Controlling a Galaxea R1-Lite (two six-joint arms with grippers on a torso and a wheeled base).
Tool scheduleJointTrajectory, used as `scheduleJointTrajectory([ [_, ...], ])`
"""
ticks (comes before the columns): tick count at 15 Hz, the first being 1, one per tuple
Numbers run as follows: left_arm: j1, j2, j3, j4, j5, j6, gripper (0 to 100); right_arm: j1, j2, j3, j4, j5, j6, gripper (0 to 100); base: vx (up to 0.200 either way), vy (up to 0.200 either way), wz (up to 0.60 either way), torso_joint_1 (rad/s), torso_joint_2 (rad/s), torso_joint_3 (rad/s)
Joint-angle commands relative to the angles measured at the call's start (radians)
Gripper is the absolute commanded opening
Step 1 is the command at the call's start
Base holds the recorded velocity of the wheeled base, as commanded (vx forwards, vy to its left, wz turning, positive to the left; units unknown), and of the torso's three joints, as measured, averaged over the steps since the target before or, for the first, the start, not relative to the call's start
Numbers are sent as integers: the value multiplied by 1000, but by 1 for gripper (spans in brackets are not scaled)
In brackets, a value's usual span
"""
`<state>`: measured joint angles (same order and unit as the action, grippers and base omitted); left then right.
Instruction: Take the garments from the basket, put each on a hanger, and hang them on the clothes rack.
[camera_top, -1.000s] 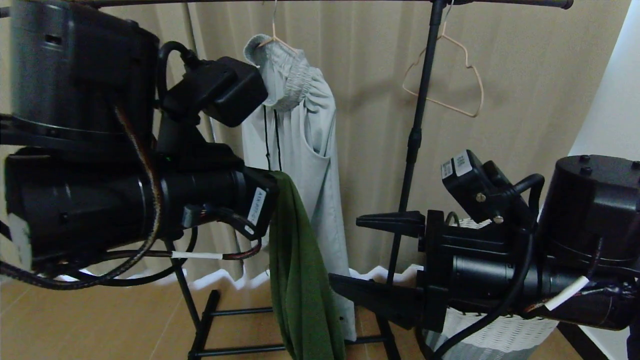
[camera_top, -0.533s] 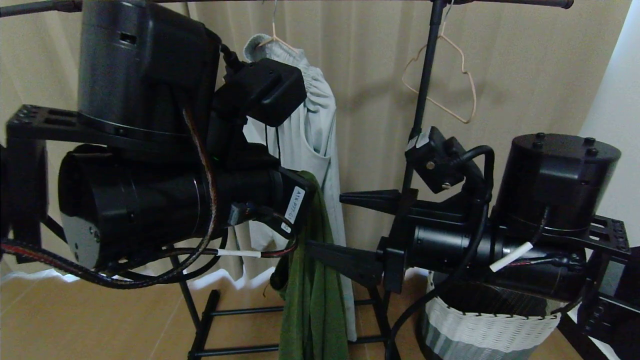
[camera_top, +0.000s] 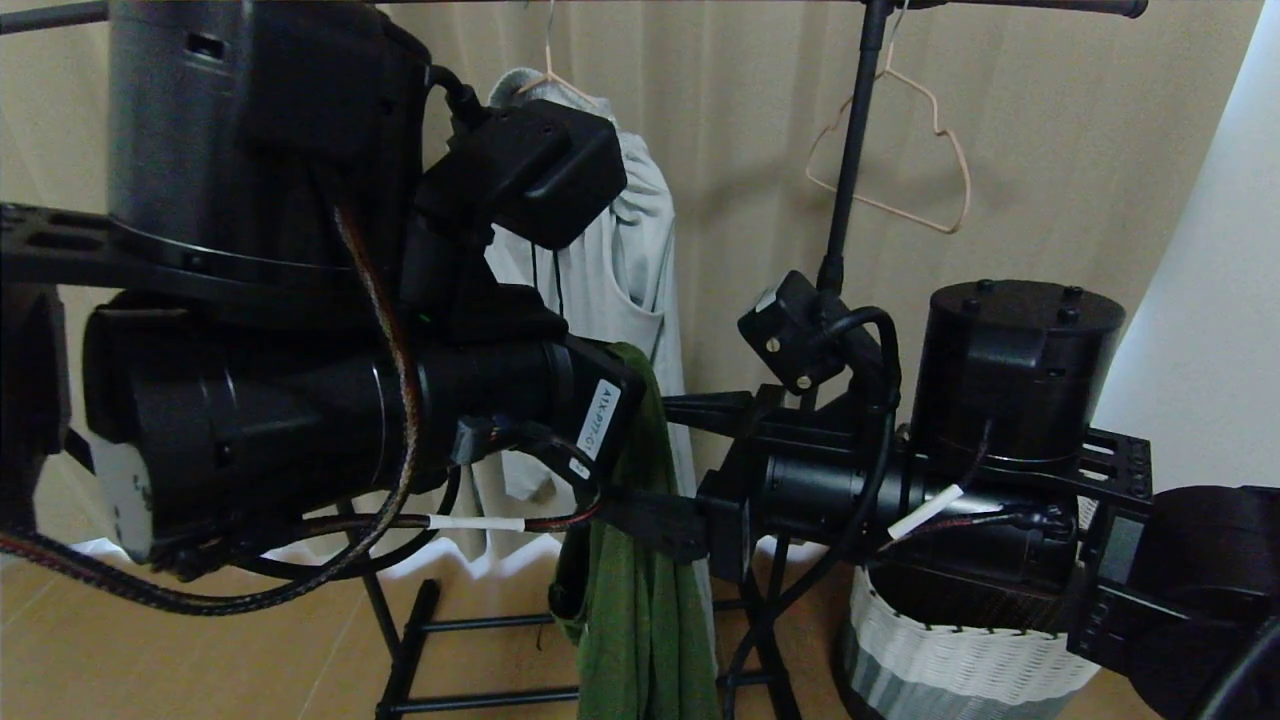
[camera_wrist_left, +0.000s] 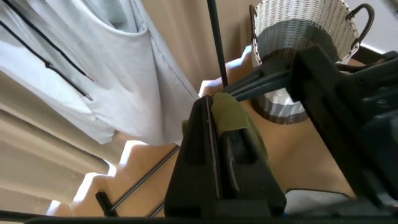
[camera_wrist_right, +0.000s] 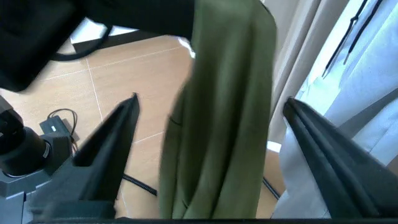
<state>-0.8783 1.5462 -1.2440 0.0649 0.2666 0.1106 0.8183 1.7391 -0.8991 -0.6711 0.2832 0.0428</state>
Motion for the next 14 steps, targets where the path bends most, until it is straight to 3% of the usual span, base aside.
scheduleJointTrajectory([
  [1, 1, -20, 3, 3, 0, 0, 0, 1, 2, -1, -2, 1, 0, 0, 0, 0, 0, 0, 0, 0],
  [10, 1, -64, 69, 0, -1, 7, 0, 1, -35, 8, -1, 1, 0, 0, 0, 0, 0, 0, 0, 0],
  [11, 1, -74, 72, 3, -3, 9, 100, 1, -39, 8, -1, 1, 0, 0, 0, 0, 0, 0, 0, 0],
  [14, 9, -109, 104, -5, -9, 9, 100, 1, -58, 14, -1, 1, 0, 0, 0, 0, 0, 0, 0, 0],
])
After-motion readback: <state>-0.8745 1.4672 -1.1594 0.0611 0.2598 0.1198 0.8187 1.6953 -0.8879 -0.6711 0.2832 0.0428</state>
